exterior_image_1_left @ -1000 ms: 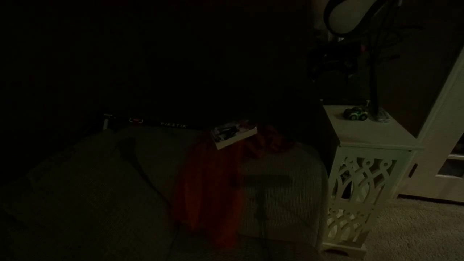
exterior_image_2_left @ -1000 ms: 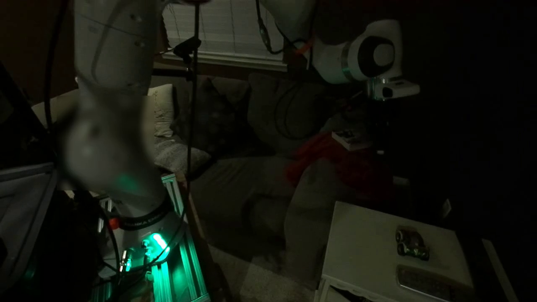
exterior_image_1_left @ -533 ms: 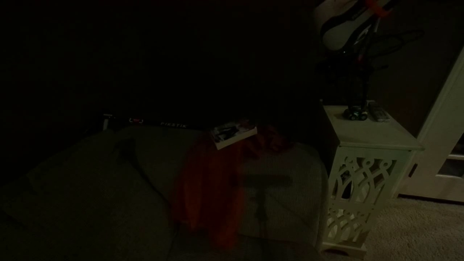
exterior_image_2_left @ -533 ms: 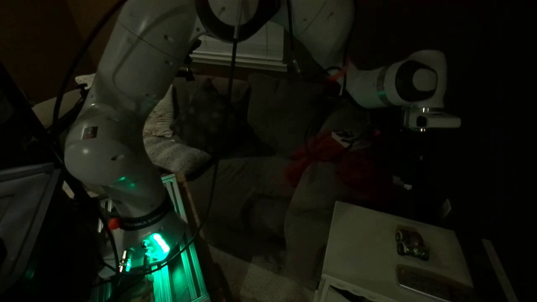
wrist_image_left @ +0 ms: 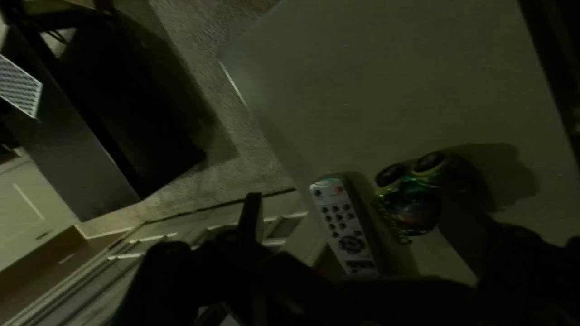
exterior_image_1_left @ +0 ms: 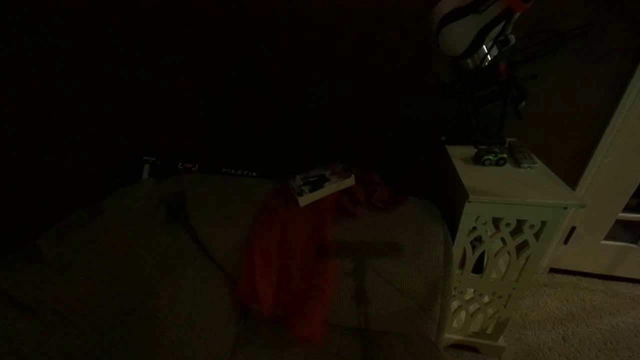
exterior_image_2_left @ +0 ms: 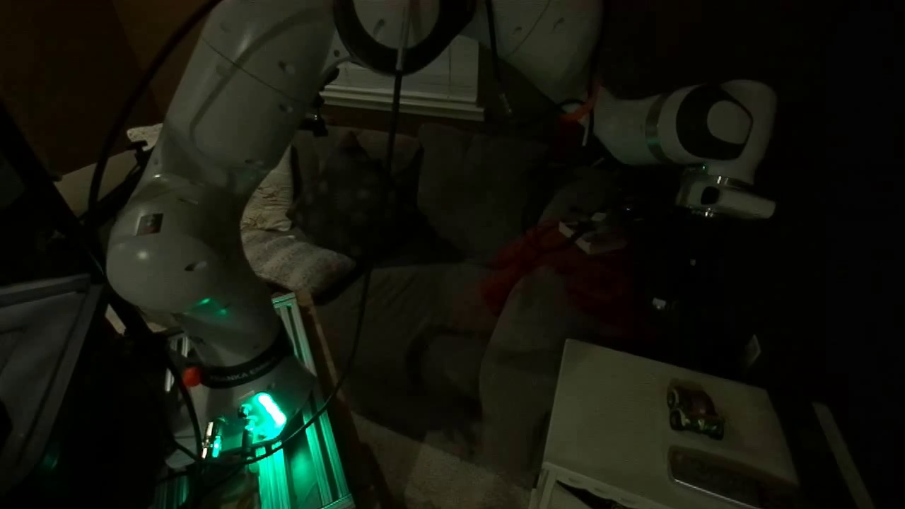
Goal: Put the toy car on the armrest of the chair
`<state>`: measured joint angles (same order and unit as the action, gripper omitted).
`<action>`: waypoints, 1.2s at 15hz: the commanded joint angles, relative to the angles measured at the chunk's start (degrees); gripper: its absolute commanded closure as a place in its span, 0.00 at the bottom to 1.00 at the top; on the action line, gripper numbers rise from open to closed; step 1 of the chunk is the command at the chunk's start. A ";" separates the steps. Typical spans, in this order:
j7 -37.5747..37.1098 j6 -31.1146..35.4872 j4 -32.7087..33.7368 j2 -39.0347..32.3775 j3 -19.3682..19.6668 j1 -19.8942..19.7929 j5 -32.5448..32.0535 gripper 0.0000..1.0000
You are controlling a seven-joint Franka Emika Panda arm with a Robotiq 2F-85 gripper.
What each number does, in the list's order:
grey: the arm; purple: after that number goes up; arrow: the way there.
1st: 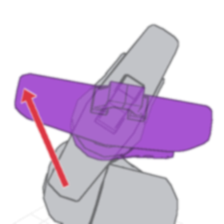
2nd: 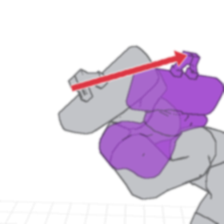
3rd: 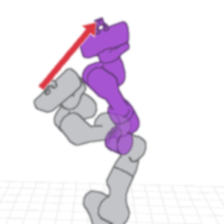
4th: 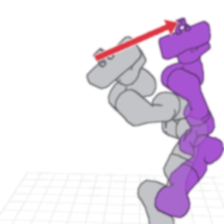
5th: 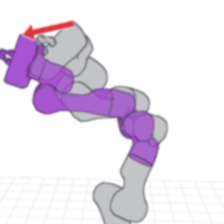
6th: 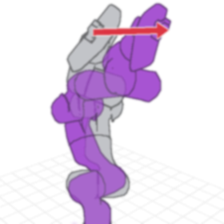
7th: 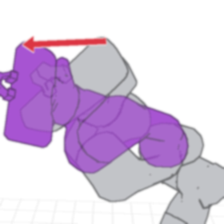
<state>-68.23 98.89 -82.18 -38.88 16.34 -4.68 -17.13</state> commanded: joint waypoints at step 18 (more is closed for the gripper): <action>-15.94 -10.33 14.08 -7.55 -1.57 -13.77 30.50 0.00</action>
<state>-82.62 85.51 -66.04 -47.50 15.96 -15.65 7.46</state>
